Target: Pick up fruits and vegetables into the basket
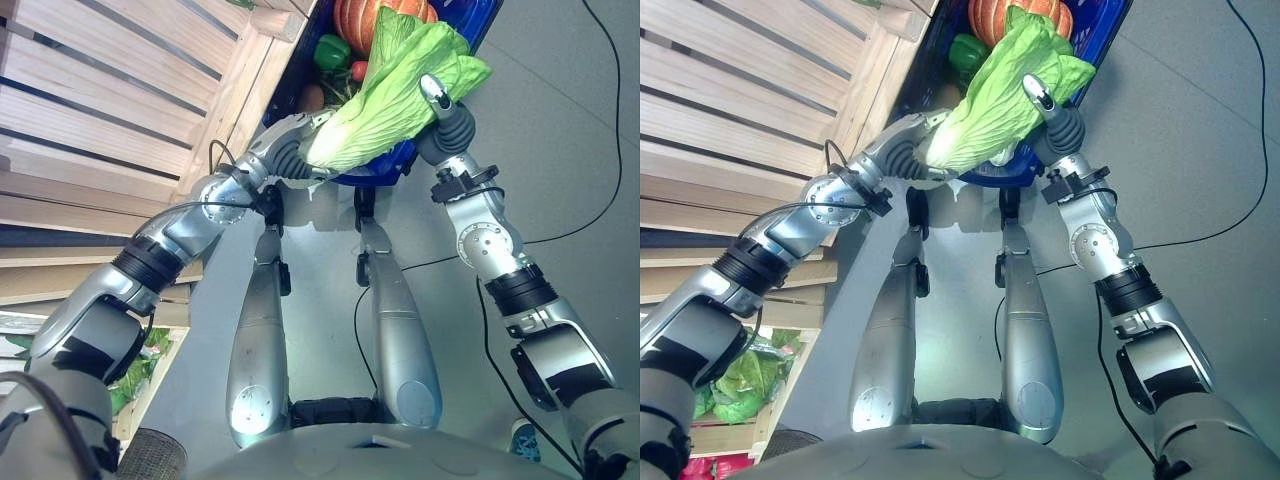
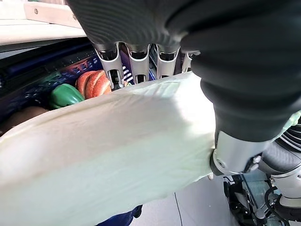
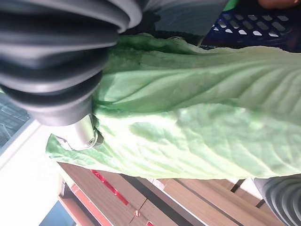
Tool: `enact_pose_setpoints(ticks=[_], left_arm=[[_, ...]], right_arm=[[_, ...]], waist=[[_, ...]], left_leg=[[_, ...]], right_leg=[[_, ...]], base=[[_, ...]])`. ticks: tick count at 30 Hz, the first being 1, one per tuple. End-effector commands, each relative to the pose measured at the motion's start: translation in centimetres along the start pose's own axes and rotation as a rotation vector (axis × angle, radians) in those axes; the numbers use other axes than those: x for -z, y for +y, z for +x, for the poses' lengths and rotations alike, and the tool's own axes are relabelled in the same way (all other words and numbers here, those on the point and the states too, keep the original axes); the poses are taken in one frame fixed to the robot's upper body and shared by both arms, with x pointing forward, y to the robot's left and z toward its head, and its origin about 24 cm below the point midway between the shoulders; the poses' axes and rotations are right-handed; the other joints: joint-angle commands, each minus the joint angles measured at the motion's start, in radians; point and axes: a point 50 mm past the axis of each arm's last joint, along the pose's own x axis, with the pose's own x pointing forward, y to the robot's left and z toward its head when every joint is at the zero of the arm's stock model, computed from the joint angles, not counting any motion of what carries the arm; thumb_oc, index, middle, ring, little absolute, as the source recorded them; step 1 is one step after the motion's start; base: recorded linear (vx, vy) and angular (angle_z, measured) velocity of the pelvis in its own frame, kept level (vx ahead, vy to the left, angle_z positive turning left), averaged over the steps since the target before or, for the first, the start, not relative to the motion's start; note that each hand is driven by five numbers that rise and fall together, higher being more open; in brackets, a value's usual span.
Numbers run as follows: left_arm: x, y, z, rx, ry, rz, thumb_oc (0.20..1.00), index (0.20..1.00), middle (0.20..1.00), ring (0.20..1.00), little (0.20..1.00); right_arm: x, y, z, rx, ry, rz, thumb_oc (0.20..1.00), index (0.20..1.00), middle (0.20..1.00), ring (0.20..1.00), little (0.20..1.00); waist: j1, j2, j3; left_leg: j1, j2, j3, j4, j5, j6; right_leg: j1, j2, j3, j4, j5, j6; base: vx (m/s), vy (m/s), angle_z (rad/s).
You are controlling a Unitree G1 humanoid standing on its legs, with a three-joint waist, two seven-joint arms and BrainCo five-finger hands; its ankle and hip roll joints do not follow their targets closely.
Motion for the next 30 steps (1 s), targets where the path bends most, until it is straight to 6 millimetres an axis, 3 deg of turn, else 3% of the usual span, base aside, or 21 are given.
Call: enact_pose_setpoints(ticks=[1,4,5,6,7,18,30], left_arm=[[-3.0,0.0,0.8,-0.026,-0.139,-0.010,0.200,0.200,0.200,0.200,0.200],[-3.0,0.0,0.9,-0.048,-0.128,-0.019,0.200,0.200,0.200,0.200,0.200],[-2.8,0.1,0.9,-0.075,-0.114,-0.029,0.307,0.307,0.307,0.307,0.307],[-2.8,0.1,1.0,-0.077,-0.112,-0.031,0.586,0.586,0.586,0.586,0.586],[-2.5,0.2,1.0,-0.106,-0.091,-0.036,1.000,1.000,1.000,1.000,1.000],[-0.4,3.0,-1.5,-0.662,-0.019,-0.231,1.000,1.000,1.000,1.000,1.000],[2.0,5.1,-3.4,-0.919,0.096,-0.328,1.000,1.000,1.000,1.000,1.000]], right_arm=[[1.3,5.9,1.3,-0.310,0.013,0.056,0.200,0.200,0.200,0.200,0.200],[1.5,6.0,1.3,-0.310,0.012,0.057,0.200,0.200,0.200,0.200,0.200],[1.5,6.0,1.3,-0.306,0.005,0.059,0.200,0.200,0.200,0.200,0.200],[1.5,6.1,1.3,-0.305,0.004,0.060,0.200,0.200,0.200,0.200,0.200],[1.4,6.0,1.3,-0.298,-0.004,0.061,0.200,0.200,0.200,0.200,0.200],[0.7,5.1,1.2,-0.228,-0.083,0.057,0.200,0.200,0.200,0.200,0.200],[-0.6,4.2,1.1,-0.148,-0.138,-0.015,0.200,0.200,0.200,0.200,0.200]], waist=[[0.007,0.001,-0.026],[0.008,0.002,-0.026],[0.008,0.002,-0.026],[0.008,0.002,-0.026],[0.009,0.001,-0.026],[0.028,-0.011,-0.026],[0.025,-0.008,-0.026]], left_leg=[[0.001,-0.060,0.023,0.026,-0.062,0.029],[0.004,-0.060,0.022,0.023,-0.060,0.029],[0.006,-0.061,0.022,0.021,-0.060,0.029],[0.007,-0.061,0.022,0.020,-0.059,0.030],[0.007,-0.062,0.022,0.020,-0.058,0.030],[0.016,-0.072,0.005,0.019,-0.060,0.031],[0.016,-0.075,0.007,0.036,-0.064,0.028]], right_leg=[[0.051,0.031,-0.078,0.018,-0.038,0.047],[0.054,0.030,-0.078,0.014,-0.035,0.047],[0.057,0.030,-0.078,0.012,-0.035,0.047],[0.057,0.030,-0.078,0.011,-0.034,0.047],[0.057,0.030,-0.079,0.010,-0.033,0.048],[0.069,0.034,-0.084,0.008,-0.039,0.043],[0.072,0.034,-0.088,0.024,-0.055,0.032]], base=[[0.00,0.000,0.00],[0.00,0.000,0.00],[0.00,0.000,0.00],[0.00,0.000,0.00],[0.00,0.000,0.00],[0.00,-0.007,0.01],[0.00,-0.004,0.01]])
